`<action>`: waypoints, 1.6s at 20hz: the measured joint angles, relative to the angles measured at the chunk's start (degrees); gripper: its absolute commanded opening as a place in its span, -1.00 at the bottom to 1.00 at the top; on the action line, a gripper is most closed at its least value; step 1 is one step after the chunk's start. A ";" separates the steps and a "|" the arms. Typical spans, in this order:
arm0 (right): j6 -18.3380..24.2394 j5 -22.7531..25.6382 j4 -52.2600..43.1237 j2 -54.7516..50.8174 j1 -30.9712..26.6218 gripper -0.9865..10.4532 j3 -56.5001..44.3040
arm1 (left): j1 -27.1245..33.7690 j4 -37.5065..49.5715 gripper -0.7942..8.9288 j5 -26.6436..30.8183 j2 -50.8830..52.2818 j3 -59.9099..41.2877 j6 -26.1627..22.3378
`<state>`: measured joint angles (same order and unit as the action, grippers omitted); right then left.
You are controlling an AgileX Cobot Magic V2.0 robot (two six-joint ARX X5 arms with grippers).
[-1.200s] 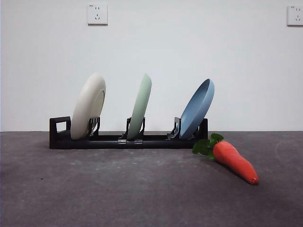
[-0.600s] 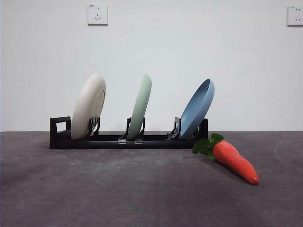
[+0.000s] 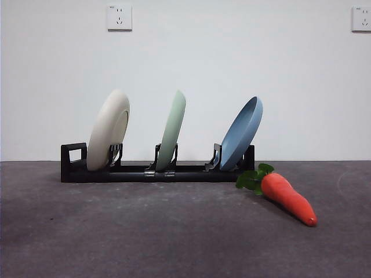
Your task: Take the green plate from the plate rack,put the plate on the table,take the carrot from the table,put the carrot in the plate
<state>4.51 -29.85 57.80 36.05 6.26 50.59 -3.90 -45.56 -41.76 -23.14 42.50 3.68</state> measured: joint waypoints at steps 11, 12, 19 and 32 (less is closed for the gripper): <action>0.42 0.04 0.00 0.00 0.00 0.16 0.00 | 0.00 3.15 0.46 0.00 -0.17 0.26 -1.05; 0.42 0.04 0.00 0.00 0.00 0.16 0.00 | 0.00 4.20 0.46 0.00 -0.63 0.44 -0.90; 0.22 0.13 0.00 1.70 0.00 0.16 0.00 | -2.03 11.56 0.45 -0.09 -13.07 9.11 -0.66; 0.22 0.20 -0.46 4.15 0.00 0.16 0.00 | -17.79 23.17 0.45 17.73 -55.39 39.04 -0.48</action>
<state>4.73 -29.65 57.34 40.21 6.26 50.59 -21.69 -22.39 -24.03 -78.52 81.54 3.20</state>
